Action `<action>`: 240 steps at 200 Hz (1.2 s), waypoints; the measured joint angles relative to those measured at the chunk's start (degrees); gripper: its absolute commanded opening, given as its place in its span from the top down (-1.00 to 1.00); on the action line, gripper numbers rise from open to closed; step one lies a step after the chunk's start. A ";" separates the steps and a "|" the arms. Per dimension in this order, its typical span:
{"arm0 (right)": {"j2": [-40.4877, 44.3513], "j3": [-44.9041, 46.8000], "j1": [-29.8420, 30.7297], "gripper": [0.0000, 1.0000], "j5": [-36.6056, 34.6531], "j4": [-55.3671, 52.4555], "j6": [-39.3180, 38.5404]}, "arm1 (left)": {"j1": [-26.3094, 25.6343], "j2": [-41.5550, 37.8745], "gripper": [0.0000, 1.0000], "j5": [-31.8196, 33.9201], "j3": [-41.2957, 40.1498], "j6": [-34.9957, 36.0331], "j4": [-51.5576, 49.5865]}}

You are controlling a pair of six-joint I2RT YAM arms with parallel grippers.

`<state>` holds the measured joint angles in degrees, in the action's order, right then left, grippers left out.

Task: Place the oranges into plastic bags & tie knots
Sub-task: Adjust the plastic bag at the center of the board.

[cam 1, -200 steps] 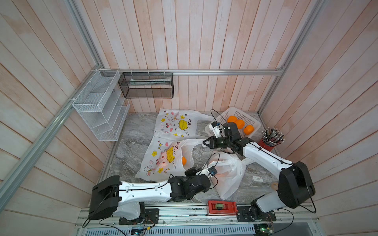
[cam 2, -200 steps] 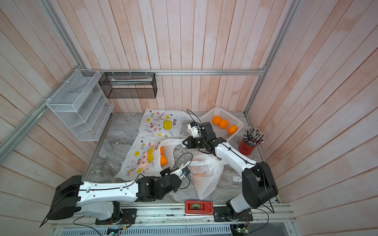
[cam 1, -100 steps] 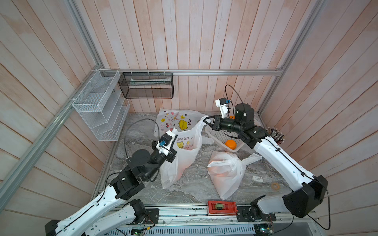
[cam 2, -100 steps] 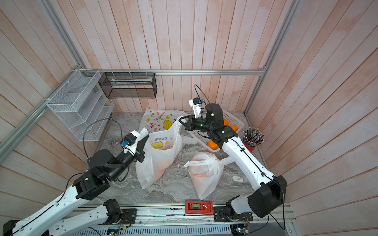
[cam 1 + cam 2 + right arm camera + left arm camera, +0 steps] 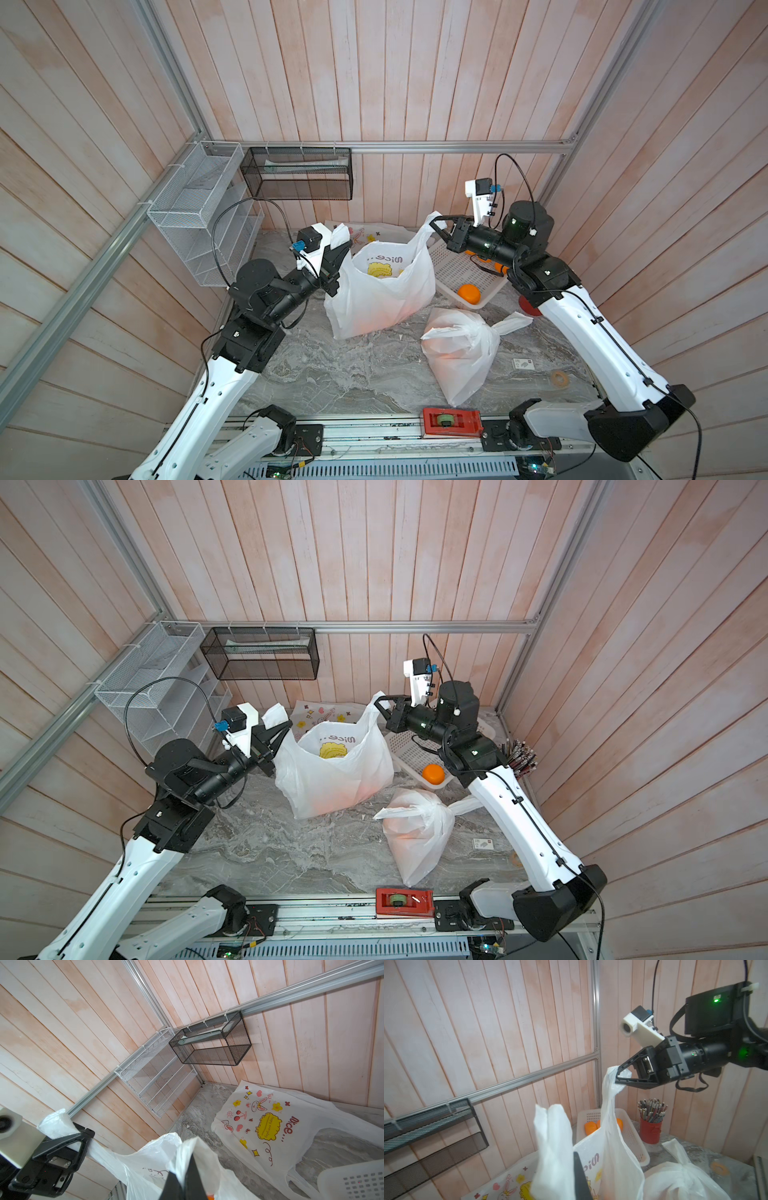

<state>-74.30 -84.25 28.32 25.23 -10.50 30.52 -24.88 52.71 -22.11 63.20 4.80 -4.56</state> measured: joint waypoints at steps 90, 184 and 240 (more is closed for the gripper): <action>5.60 8.17 -3.41 -0.18 -1.22 -0.09 0.42 | 4.42 5.16 1.00 -19.28 -8.79 -8.50 10.16; 9.70 6.62 7.06 -0.96 4.92 1.49 -20.92 | 8.76 10.75 1.00 -36.30 -7.50 -7.15 15.45; 0.09 5.97 12.44 -0.96 8.96 1.49 -33.99 | 8.83 12.90 1.00 -43.76 -7.50 -2.75 16.50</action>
<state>-74.22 -78.28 40.75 34.20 -9.02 -3.46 -16.05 65.60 -65.87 55.70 2.04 11.94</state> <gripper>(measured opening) 0.980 0.047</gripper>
